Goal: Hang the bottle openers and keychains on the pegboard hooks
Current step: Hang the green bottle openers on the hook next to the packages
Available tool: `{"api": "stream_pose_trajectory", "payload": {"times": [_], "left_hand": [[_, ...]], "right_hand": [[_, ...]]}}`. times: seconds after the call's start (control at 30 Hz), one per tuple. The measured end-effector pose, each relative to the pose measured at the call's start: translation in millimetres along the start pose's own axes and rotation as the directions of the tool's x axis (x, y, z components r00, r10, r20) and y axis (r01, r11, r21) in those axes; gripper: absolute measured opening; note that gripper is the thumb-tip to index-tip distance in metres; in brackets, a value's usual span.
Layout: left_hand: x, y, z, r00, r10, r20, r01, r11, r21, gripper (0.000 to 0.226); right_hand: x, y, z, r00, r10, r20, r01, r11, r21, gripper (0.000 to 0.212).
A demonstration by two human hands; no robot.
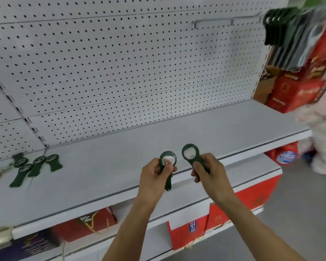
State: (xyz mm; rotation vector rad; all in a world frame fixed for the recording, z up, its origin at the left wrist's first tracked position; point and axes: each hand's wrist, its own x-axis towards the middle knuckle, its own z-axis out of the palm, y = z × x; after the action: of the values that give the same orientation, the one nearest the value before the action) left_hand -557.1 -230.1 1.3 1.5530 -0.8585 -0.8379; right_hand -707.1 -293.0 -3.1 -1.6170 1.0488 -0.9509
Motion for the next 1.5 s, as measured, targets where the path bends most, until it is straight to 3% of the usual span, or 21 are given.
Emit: {"api": "stream_pose_trajectory", "payload": {"times": [0.27, 0.63, 1.0, 1.2, 1.5], "left_hand": [[27.6, 40.4, 80.4, 0.993, 0.085, 0.083, -0.085, 0.996, -0.004, 0.01], [120.2, 90.9, 181.0, 0.982, 0.16, 0.101, -0.154, 0.986, -0.071, 0.012], [192.4, 142.8, 252.1, 0.97, 0.23, 0.081, -0.222, 0.97, -0.096, 0.008], [196.3, 168.1, 282.0, 0.959, 0.284, 0.019, -0.278, 0.95, -0.145, 0.014], [185.3, 201.1, 330.8, 0.935, 0.333, -0.123, -0.351, 0.917, -0.188, 0.022]], "right_hand": [[31.4, -1.9, -81.4, 0.992, -0.056, -0.118, 0.064, 0.995, 0.072, 0.009], [142.9, -6.8, -174.1, 0.968, -0.097, -0.232, 0.121, 0.988, 0.092, 0.009], [237.3, -41.6, -255.8, 0.881, -0.334, -0.336, 0.408, 0.895, 0.181, 0.014], [259.1, -65.6, -298.2, 0.833, -0.423, -0.357, 0.52, 0.82, 0.241, 0.013], [284.6, -85.6, -350.9, 0.844, -0.467, -0.264, 0.531, 0.799, 0.284, 0.007]]}}
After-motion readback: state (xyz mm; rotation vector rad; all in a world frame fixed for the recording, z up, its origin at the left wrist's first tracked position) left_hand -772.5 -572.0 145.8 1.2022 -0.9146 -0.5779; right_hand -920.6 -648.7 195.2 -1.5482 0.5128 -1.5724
